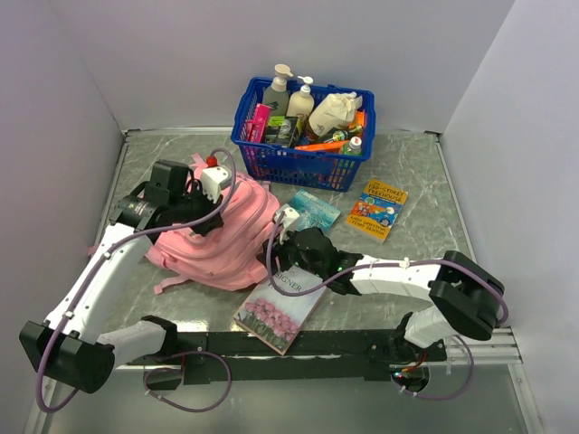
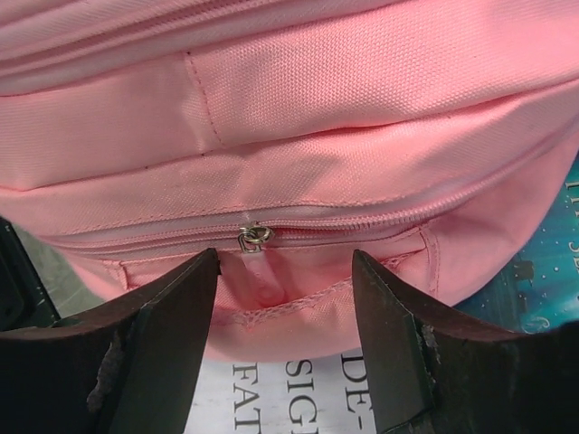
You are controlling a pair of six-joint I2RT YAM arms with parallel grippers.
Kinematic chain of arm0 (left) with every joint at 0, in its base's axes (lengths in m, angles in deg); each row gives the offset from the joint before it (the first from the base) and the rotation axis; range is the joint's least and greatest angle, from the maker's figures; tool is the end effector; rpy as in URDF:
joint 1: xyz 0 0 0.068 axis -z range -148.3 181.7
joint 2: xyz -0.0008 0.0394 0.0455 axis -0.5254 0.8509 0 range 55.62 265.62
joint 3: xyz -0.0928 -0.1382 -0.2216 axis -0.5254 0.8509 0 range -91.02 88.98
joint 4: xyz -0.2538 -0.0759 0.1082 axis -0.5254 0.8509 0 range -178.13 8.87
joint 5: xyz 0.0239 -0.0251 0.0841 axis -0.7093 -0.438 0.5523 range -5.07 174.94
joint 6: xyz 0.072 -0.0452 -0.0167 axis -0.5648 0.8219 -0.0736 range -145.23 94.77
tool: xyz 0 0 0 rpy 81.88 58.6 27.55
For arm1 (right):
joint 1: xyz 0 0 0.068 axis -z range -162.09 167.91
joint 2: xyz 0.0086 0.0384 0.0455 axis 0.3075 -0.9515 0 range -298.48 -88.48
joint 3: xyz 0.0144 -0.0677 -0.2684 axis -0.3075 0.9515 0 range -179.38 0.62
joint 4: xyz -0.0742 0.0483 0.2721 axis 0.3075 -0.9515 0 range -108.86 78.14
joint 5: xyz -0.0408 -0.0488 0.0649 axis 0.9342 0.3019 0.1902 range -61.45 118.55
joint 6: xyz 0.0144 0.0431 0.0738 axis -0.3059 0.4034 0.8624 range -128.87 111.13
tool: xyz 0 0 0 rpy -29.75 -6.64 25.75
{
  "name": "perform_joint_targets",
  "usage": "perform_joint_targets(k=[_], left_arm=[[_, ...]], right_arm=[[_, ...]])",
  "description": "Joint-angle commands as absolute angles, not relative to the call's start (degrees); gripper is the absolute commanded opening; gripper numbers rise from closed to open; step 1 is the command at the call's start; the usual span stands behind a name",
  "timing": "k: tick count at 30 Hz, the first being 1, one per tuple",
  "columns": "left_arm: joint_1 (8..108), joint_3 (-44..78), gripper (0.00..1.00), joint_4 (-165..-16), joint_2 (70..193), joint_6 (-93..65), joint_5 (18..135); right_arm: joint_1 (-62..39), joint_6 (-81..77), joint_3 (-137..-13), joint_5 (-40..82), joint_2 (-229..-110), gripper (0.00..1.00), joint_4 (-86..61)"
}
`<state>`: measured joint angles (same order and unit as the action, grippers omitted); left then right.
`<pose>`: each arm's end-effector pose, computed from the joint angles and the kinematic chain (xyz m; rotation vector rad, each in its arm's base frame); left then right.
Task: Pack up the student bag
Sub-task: Unzip the student bag at the center of the board.
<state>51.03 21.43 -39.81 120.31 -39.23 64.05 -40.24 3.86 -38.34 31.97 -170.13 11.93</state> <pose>0.2507 -0.1169 0.3258 0.8408 2.1919 -0.4756 0.1957 0.3062 0.1907 -0.7244 1.8403 0.7713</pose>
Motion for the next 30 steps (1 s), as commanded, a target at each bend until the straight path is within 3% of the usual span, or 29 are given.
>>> perform_joint_targets(k=[1,6,9,13,14,30], left_arm=[[51.4,14.3,0.01,-48.7,118.9,-37.0,58.3],[51.4,14.4,0.01,-48.8,119.1,-36.1,56.5],[51.4,15.6,0.01,-49.4,118.9,-36.2,57.4],[51.4,17.8,0.01,-50.7,118.7,-35.2,59.0],[51.4,18.5,0.01,-51.7,118.8,-34.8,59.2],[52.2,23.7,0.01,-60.7,121.9,-27.2,64.6]], right_arm=[[-40.8,3.6,-39.1,31.9,-173.5,0.65,12.6],[-41.2,2.6,-40.2,32.6,-174.0,0.51,11.9],[-41.8,1.9,-40.5,33.6,-173.6,0.35,11.6],[-43.3,-0.1,-41.4,35.5,-171.7,0.04,9.9],[-44.3,-1.0,-41.7,35.8,-171.4,0.01,9.5],[-51.7,-1.0,-47.8,39.4,-166.5,0.00,0.6]])
